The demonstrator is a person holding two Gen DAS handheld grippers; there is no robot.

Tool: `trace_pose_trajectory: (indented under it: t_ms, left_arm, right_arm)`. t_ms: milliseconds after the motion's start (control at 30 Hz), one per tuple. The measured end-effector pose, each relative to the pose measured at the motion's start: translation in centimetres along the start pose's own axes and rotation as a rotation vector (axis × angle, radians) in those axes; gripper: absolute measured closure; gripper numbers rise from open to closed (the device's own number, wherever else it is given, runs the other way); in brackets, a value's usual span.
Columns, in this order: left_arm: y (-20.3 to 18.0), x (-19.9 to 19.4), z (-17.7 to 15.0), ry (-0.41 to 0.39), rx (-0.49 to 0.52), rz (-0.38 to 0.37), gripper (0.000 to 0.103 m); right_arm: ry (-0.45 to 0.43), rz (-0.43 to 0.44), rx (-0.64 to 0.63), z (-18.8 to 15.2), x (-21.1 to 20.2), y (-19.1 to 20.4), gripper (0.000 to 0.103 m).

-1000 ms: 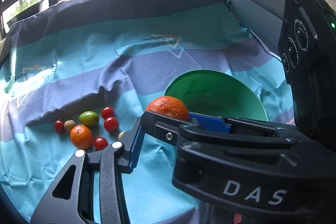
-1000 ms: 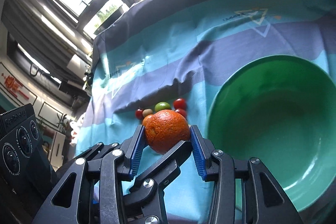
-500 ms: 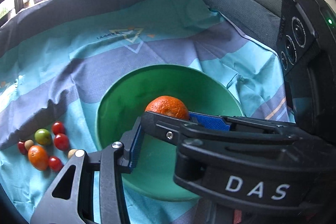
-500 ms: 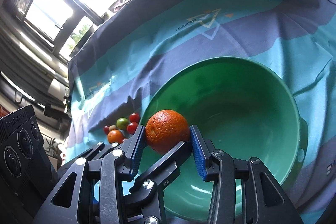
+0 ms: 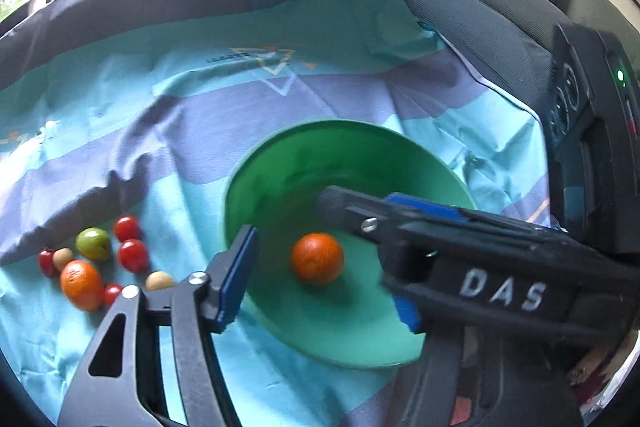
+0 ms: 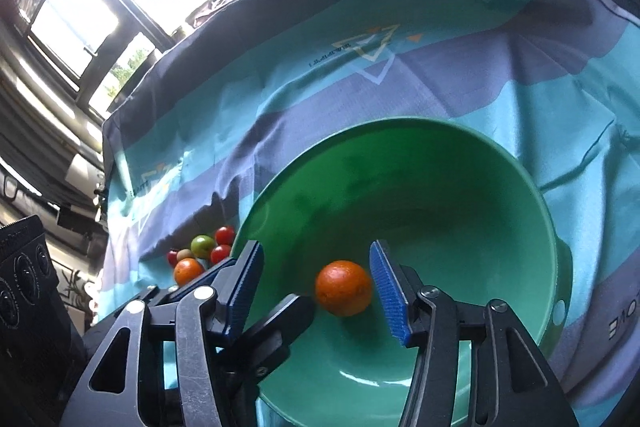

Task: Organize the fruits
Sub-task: 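Lower the orange into the green bowl and open the right gripper, then withdraw the right gripper from the bowl toward the remaining fruit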

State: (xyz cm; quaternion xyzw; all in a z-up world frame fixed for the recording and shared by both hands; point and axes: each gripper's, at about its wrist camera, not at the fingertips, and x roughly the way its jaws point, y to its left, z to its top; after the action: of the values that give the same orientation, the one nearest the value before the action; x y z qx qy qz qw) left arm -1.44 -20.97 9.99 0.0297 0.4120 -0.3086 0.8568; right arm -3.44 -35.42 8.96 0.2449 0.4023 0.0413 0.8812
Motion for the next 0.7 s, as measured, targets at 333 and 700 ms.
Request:
trace_pose_trajectory:
  t_ms: [333,700]
  left_arm:
    - [8.4,-7.1,-2.1,-0.092,-0.192,0.260,0.034]
    - [11.7,-13.3,-1.5,-0.159,-0.386,0.302,0.034]
  right_arm:
    - [-0.092,-0.194,-0.059,0.3,1.9,2.0,0.039]
    - [-0.127,-0.373,-0.117,-0.1,3.1,4.0,0.039]
